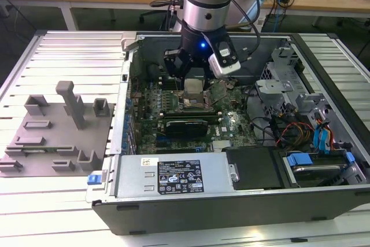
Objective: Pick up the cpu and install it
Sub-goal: 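Pick up the cpu and move it towards the insertion slot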
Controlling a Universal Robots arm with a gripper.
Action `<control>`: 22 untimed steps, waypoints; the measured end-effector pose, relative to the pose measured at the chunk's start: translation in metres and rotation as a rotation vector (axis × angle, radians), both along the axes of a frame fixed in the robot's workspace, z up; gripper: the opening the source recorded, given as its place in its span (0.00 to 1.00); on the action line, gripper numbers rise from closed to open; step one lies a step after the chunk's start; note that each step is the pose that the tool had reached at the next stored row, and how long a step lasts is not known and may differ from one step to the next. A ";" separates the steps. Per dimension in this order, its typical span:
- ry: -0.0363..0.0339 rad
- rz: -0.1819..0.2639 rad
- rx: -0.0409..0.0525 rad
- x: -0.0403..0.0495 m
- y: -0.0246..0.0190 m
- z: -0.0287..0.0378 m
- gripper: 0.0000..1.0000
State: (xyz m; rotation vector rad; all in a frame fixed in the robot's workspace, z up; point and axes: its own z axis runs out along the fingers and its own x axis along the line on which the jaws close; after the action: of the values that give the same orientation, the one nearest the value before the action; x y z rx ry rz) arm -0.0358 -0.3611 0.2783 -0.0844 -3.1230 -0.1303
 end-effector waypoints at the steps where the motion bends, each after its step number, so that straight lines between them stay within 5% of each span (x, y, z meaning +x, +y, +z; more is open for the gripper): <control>1: 0.0001 0.001 -0.0001 0.0000 0.0026 -0.0014 0.55; 8: -0.0125 0.011 -0.0065 0.0000 0.0071 -0.0104 0.55; 13: -0.0124 0.012 -0.0383 0.0000 0.0137 -0.0167 0.55; 16: -0.0127 0.012 -0.0392 0.0000 0.0218 -0.0217 0.55; 22: -0.0128 0.012 -0.0397 0.0000 0.0278 -0.0269 0.55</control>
State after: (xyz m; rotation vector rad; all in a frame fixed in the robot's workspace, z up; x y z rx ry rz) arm -0.0358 -0.3333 0.2515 -0.0663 -3.1388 -0.0689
